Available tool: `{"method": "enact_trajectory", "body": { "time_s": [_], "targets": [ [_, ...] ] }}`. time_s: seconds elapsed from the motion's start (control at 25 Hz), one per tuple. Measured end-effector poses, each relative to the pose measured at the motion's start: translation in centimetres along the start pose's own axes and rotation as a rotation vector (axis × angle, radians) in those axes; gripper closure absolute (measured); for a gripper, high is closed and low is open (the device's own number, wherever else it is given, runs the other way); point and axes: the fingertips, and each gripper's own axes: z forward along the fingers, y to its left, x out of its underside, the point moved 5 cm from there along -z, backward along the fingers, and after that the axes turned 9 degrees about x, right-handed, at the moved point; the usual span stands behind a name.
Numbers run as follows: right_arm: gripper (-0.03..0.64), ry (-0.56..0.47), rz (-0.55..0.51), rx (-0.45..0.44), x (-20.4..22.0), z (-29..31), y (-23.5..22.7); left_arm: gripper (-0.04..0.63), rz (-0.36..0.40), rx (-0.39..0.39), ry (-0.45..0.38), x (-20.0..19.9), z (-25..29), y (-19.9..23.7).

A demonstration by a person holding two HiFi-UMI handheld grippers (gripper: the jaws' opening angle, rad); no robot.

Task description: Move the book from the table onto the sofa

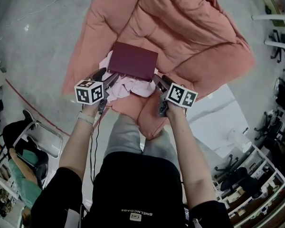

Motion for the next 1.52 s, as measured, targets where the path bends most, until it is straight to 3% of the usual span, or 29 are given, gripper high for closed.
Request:
{"method": "enact_trajectory", "body": {
  "time_s": [0.52,0.76,1.12,1.52],
  "targets": [
    [0.348,-0.062,-0.168,-0.117,-0.2,-6.5,1.6,0.305,0.091,0.06,-0.079,0.7,-1.8,-10.1],
    [0.391,-0.115,-0.301,-0.157,0.0,-11.5,1.7,0.305,0.142,0.099,-0.098,1.5,-2.1,-15.8],
    [0.44,-0.178,-0.333,-0.213,0.4,-18.6,1.0,0.305,0.259,0.129,-0.135,0.9,-5.2,-23.9],
    [0.442,-0.258,-0.395,-0.301,0.1,-26.9,2.5,0.334,0.349,0.185,-0.184,-0.1,-8.3,-31.8]
  ]
}}
